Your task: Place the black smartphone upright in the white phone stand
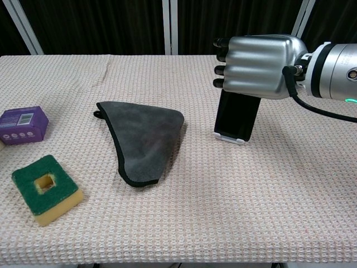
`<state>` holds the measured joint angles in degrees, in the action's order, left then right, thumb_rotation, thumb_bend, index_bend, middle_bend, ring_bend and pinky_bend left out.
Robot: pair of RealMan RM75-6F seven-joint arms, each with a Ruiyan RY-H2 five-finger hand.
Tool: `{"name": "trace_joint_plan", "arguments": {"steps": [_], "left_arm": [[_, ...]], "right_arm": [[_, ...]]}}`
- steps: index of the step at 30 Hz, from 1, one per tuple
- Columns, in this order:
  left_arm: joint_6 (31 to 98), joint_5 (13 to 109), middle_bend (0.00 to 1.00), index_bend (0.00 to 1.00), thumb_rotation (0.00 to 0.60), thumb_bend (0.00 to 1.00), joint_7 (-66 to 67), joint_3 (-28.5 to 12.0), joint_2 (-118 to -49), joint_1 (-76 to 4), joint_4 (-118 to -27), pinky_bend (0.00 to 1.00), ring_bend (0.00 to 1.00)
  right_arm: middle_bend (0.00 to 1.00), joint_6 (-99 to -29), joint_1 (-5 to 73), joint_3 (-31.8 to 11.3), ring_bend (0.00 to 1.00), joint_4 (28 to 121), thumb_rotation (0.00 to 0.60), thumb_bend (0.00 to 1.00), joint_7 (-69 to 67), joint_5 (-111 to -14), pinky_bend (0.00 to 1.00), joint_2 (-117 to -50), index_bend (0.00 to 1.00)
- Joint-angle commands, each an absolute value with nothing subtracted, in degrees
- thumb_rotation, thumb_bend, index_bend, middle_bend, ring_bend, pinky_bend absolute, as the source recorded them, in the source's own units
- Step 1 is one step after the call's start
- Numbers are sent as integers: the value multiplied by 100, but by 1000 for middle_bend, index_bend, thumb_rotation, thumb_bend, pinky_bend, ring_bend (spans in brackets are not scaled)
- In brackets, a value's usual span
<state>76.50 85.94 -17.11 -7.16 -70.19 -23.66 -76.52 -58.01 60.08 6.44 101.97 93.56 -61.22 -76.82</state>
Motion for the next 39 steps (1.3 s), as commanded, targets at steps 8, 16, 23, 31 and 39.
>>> {"name": "trace_joint_plan", "arguments": {"steps": [8,16,23,31,39], "left_arm": [[7624,8580,94,108,598,68,-1697,-718,-7020,-2374,-7656,181,58],[7618,8569,94,108,600,68,-1680,-720,-7022,-2373,-7659,182,58],[7617,8554,94,108,600,68,-1666,-726,-7005,-2367,-7674,182,58],[7645,8547,94,108,600,68,-1635,-743,-6969,-2356,-7731,182,58],[7735,8470,94,108,600,68,-1520,-766,-6864,-2263,-7862,182,58]], "right_arm": [[315,-5855,6059,706,237,10314,600,512,9497,-5832,83,-7642,296],[96,-5826,6120,755,8,10356,600,448,9406,-5756,1,-7612,0],[1,-5843,6150,796,0,10356,600,377,9293,-5776,0,-7593,0],[0,-5909,6085,815,0,10475,600,327,8696,-6423,0,-7321,0],[0,-7420,5209,697,0,10991,600,307,6850,-8130,0,-6408,0]]}}
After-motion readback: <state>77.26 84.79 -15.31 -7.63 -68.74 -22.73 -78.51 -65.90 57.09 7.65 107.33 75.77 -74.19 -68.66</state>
